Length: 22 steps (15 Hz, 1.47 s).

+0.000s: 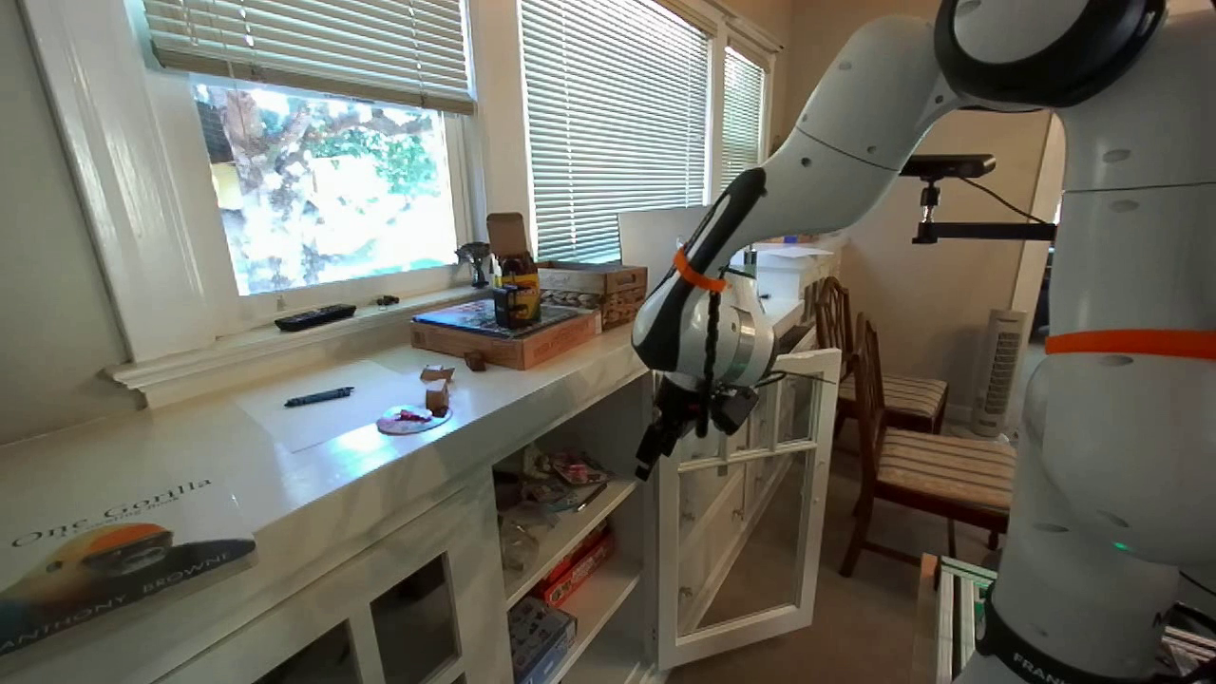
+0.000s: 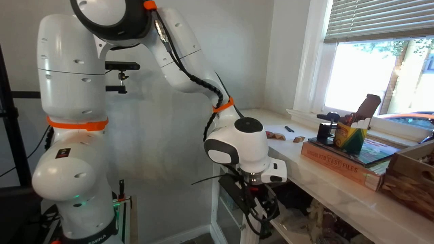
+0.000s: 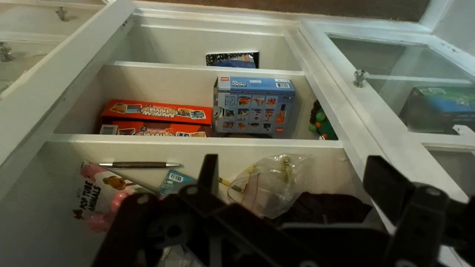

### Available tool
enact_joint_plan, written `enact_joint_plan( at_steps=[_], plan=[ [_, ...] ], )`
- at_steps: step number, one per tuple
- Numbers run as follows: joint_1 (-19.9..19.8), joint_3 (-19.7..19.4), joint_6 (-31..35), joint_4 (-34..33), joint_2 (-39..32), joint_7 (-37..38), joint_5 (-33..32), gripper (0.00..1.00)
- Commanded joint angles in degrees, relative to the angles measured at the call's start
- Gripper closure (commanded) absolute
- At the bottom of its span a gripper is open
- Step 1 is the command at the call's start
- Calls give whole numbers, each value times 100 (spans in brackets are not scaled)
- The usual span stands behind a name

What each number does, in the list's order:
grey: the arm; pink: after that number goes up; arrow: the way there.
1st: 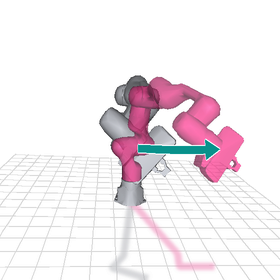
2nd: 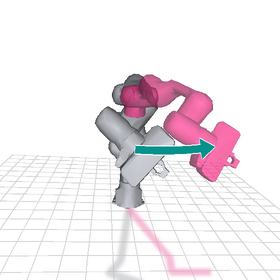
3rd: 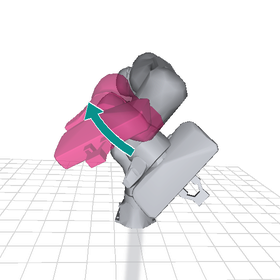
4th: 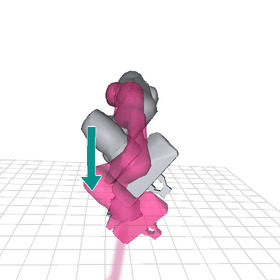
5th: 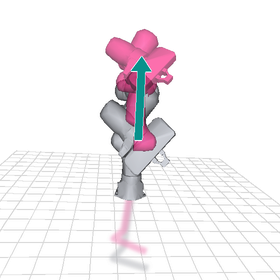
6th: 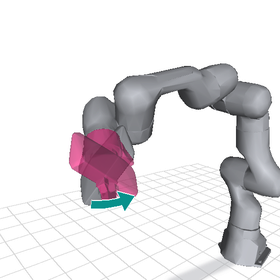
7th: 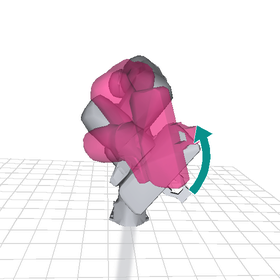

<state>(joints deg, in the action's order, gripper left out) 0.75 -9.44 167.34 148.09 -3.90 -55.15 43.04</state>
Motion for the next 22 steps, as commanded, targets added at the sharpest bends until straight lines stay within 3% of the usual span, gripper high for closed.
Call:
enact_joint_plan(
  at_steps=[1,6,9,16,17,22],
  plan=[
    [-298,339,-472,-588,-371,-719,1579,0],
    [-735,378,-1397,-1242,-1098,-2212,3798,0],
    [-948,344,-1889,-1387,-1495,-2726,4403,0],
    [-1244,167,-2901,-1912,-2378,-2874,4574,0],
    [-1075,120,-2608,-1647,-2104,-2622,4443,0],
    [-1137,97,-2819,-1856,-2296,-2695,4443,0]
  ],
)
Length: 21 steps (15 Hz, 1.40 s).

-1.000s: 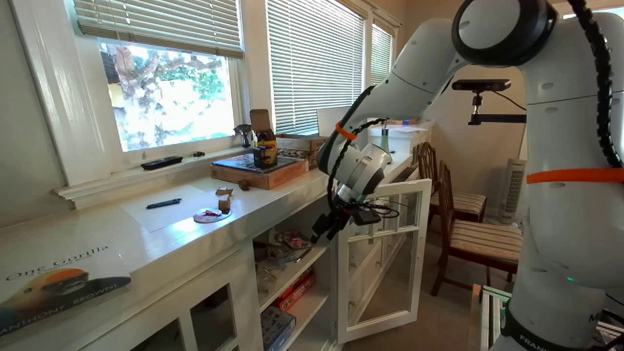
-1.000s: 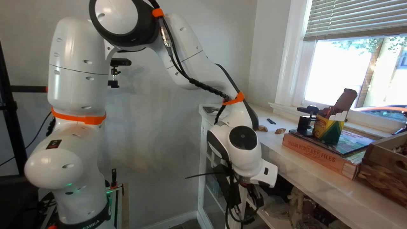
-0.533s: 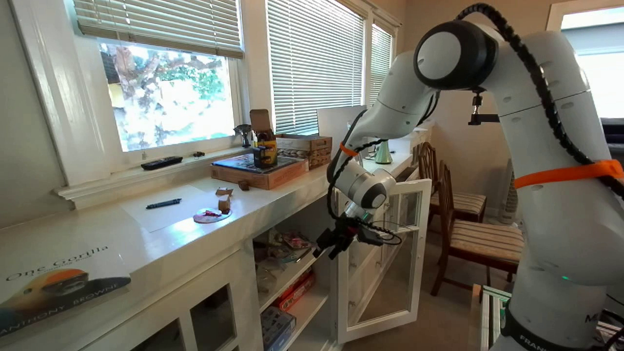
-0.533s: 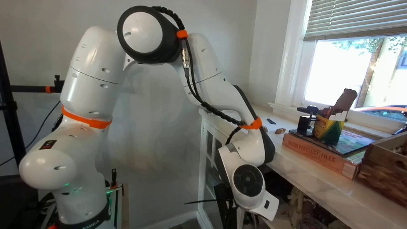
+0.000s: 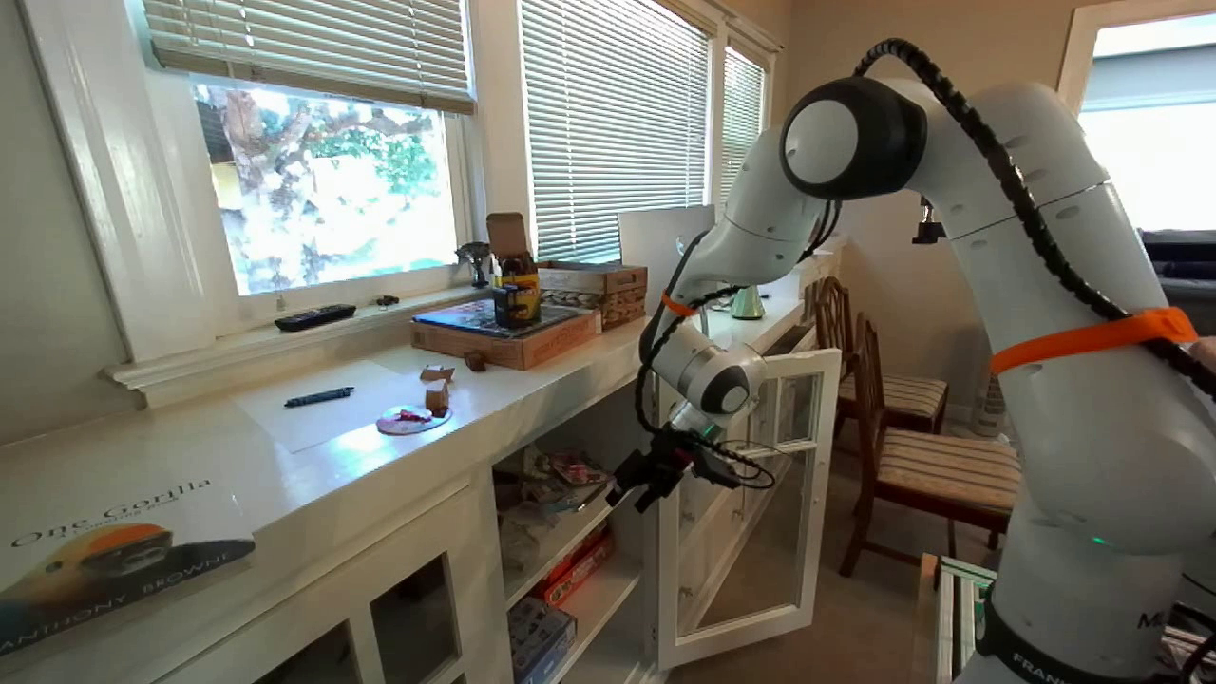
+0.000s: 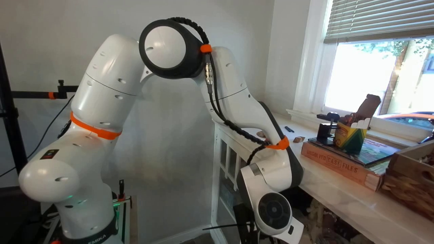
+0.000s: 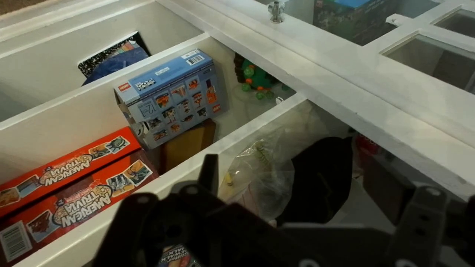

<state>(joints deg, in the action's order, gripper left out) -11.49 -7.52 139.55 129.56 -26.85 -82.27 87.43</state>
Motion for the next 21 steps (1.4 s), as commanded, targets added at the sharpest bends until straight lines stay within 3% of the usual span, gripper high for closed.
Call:
enact_joint_plan(
  at_steps=[1,5,9,18,19,21],
  plan=[
    [157,-99,172,-55,-61,170,71,0],
    [371,-37,1029,-447,-400,1143,457,0],
    [422,94,1241,-845,-747,1773,493,0],
    [308,359,1023,-1769,-1661,1629,581,0],
    [376,307,1066,-1466,-1388,1770,361,0],
    [375,319,1066,-1620,-1523,1770,392,0]
  ],
)
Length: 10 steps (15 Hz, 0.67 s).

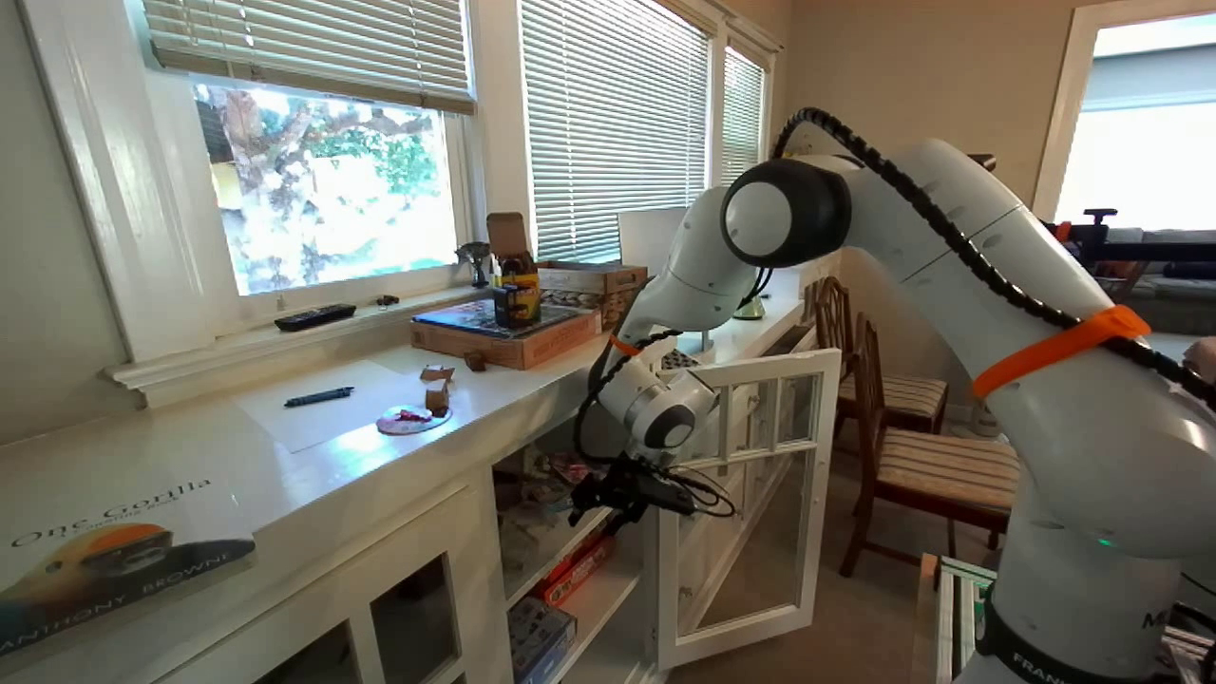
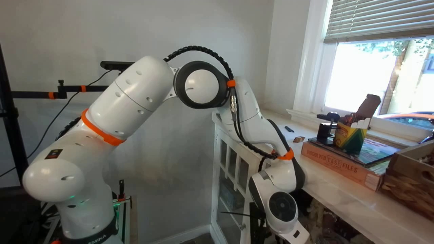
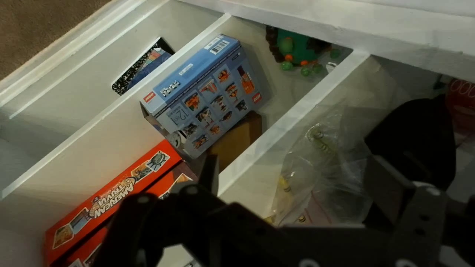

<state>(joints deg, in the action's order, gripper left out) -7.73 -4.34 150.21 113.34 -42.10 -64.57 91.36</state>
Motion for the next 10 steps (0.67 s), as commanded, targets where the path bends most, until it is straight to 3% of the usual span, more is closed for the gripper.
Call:
enact_joint_plan(
  at_steps=[1,10],
  plan=[
    [-1,0,0,-37,-31,0,9,0],
    [-42,17,-5,-408,-254,-179,73,0]
  ],
)
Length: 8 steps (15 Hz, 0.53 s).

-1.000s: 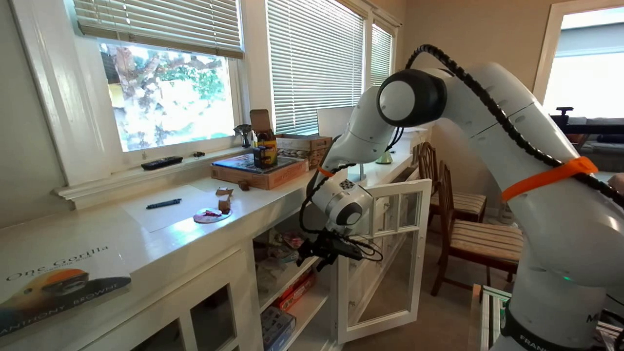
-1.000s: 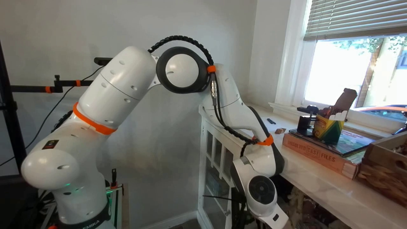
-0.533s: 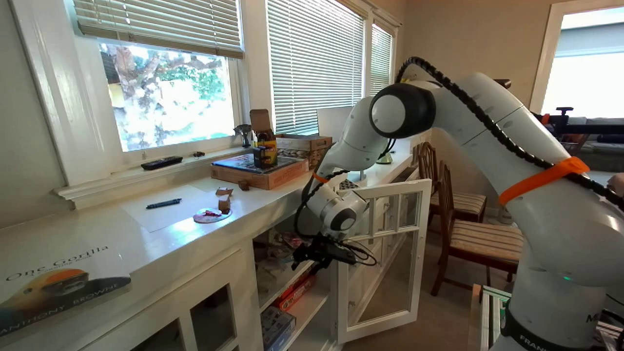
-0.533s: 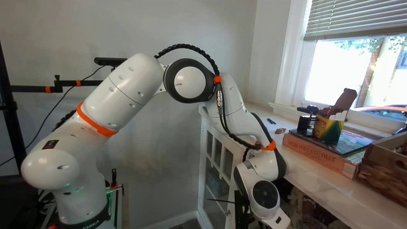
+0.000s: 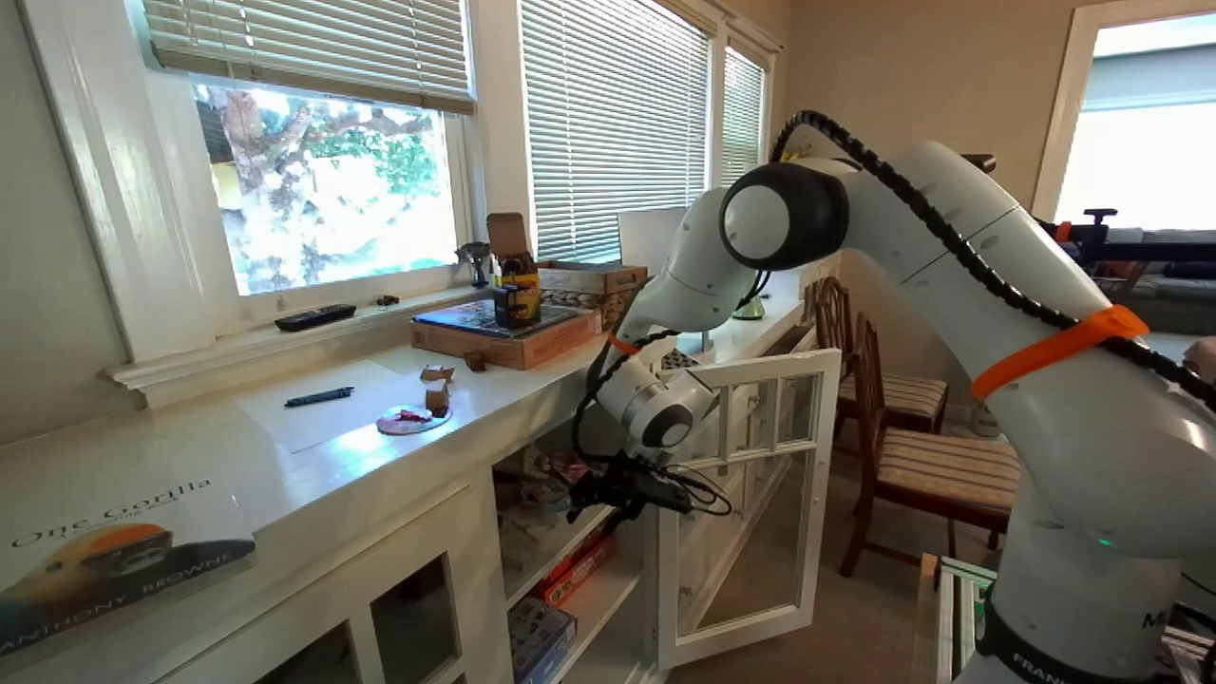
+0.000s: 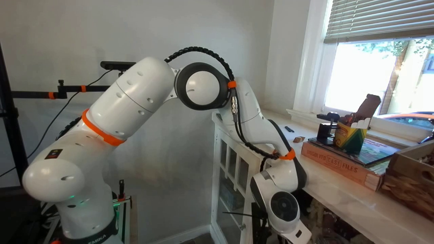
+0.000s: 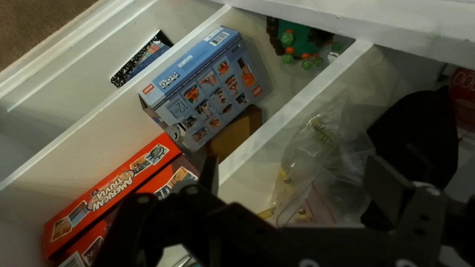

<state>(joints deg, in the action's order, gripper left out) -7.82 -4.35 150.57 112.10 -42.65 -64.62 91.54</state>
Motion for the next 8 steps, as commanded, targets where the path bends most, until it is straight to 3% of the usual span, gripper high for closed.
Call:
enact_joint_plan(
  at_steps=[1,8],
  plan=[
    [-47,29,-69,-355,-227,-254,75,0],
    [-136,51,-1051,-493,-372,-903,151,0]
  ],
)
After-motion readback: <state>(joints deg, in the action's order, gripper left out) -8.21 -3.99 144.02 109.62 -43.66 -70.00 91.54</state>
